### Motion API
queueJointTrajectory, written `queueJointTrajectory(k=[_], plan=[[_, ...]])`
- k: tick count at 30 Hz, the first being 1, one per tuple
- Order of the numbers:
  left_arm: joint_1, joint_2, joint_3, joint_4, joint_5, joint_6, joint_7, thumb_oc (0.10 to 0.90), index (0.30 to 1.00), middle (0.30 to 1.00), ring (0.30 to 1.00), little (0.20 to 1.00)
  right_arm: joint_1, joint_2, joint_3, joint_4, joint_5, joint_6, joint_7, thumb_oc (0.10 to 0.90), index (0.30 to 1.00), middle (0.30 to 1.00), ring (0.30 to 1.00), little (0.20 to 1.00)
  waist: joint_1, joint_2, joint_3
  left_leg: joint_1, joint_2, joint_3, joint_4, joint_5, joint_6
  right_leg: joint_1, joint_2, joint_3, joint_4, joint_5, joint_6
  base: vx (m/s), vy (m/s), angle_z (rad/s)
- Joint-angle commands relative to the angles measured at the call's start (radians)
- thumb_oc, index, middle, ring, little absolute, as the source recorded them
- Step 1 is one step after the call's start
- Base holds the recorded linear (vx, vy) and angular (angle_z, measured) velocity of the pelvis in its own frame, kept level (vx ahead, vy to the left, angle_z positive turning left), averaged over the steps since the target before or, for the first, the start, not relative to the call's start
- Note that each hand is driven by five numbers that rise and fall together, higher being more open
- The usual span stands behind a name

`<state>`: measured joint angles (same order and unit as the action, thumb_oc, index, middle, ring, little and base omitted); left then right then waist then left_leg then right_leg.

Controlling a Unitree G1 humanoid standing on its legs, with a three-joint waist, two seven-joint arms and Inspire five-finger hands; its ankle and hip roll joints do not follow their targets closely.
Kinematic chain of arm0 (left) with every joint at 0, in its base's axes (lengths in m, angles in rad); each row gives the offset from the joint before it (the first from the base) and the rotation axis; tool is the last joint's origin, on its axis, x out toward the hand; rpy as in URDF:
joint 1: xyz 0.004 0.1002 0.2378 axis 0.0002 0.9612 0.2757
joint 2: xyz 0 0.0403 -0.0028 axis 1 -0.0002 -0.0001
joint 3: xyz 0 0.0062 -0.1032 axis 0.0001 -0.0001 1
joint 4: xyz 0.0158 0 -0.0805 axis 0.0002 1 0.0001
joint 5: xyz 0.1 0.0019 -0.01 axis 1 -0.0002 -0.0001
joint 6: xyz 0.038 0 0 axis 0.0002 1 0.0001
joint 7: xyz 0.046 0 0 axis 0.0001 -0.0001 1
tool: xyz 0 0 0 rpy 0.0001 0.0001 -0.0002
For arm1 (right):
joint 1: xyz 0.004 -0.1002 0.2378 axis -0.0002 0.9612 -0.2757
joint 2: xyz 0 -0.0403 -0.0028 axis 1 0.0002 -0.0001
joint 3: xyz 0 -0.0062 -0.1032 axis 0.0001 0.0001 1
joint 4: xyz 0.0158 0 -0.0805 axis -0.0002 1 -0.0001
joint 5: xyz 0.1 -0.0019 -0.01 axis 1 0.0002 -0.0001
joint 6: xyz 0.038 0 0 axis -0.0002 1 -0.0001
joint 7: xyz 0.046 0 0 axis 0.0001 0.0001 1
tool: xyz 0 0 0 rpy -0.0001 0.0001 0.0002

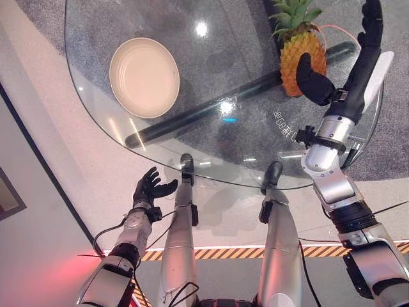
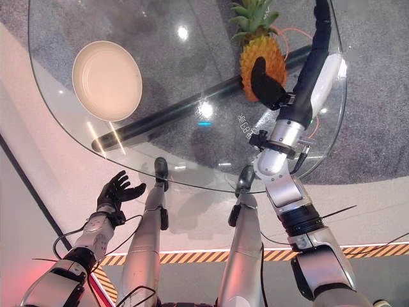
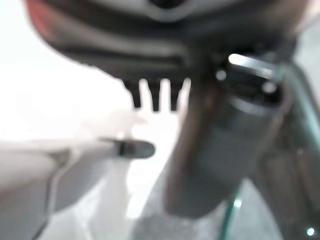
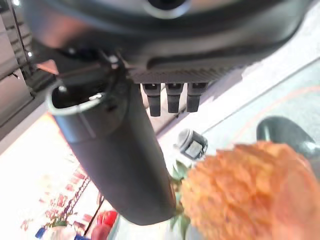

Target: Pick up the fruit to the plate

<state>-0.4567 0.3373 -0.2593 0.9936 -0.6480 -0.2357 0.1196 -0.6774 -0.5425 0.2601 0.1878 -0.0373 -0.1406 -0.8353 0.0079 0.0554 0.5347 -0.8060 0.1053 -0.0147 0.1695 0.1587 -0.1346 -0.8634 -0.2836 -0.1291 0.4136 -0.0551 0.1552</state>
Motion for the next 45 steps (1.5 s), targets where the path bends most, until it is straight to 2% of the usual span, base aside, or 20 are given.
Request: queueJointTrajectory(k=[1,7,23,30,35,45], plan=[[0.087,0.018,0.026,0.018,0.025,-0.040,0.023,0.800,0.900,0.900,0.900,0.900,-0.016,-0.030,-0.027,-0.122,-0.011,-0.046,0.019,0.800,0.900,0.900,0.900,0.900,0.004,-0.013,-0.015,-0.014,-0.047,0.022,0.077,-0.063,0.044,0.029,0.061,-0.013,-0.122,0.142,-0.017,0.00,0.000,0.00],[0.083,0.012,0.023,0.021,0.031,-0.039,0.027,0.800,0.900,0.900,0.900,0.900,-0.014,-0.020,-0.007,-0.143,0.000,-0.024,0.063,0.800,0.900,0.900,0.900,0.900,0.003,-0.013,-0.015,-0.011,-0.046,0.028,0.070,-0.058,0.043,0.027,0.064,-0.014,-0.121,0.143,-0.018,0.00,0.000,0.00],[0.085,0.014,0.015,0.016,0.028,-0.027,0.027,0.800,0.900,0.900,0.900,0.900,0.017,-0.006,0.004,-0.080,0.090,0.066,0.061,0.800,0.900,0.900,0.900,0.900,0.004,-0.013,-0.015,-0.010,-0.044,0.034,0.063,-0.051,0.041,0.023,0.065,-0.020,-0.116,0.145,-0.018,0.00,0.000,0.00],[0.085,0.015,0.011,0.008,0.030,-0.017,0.034,0.800,0.900,0.900,0.900,0.900,0.017,-0.006,0.002,-0.040,0.122,0.126,0.039,0.800,0.900,0.900,0.900,0.900,0.007,-0.011,-0.015,-0.014,-0.043,0.035,0.066,-0.051,0.042,0.018,0.063,-0.023,-0.111,0.145,-0.017,0.00,0.000,0.00],[0.081,0.019,0.008,0.006,0.028,-0.012,0.031,0.800,0.900,0.900,0.900,0.900,0.006,-0.010,0.011,-0.004,0.160,0.187,0.060,0.800,0.900,0.900,0.900,0.900,0.009,-0.009,-0.015,-0.016,-0.043,0.035,0.066,-0.049,0.041,0.014,0.064,-0.022,-0.109,0.147,-0.018,0.00,0.000,0.00],[0.082,0.020,0.000,-0.006,0.032,-0.005,0.035,0.800,0.900,0.900,0.900,0.900,-0.010,-0.007,0.023,0.021,0.189,0.215,0.083,0.800,0.900,0.900,0.900,0.900,0.014,-0.008,-0.015,-0.019,-0.044,0.033,0.064,-0.048,0.044,0.010,0.065,-0.024,-0.109,0.150,-0.018,0.00,0.000,0.00]])
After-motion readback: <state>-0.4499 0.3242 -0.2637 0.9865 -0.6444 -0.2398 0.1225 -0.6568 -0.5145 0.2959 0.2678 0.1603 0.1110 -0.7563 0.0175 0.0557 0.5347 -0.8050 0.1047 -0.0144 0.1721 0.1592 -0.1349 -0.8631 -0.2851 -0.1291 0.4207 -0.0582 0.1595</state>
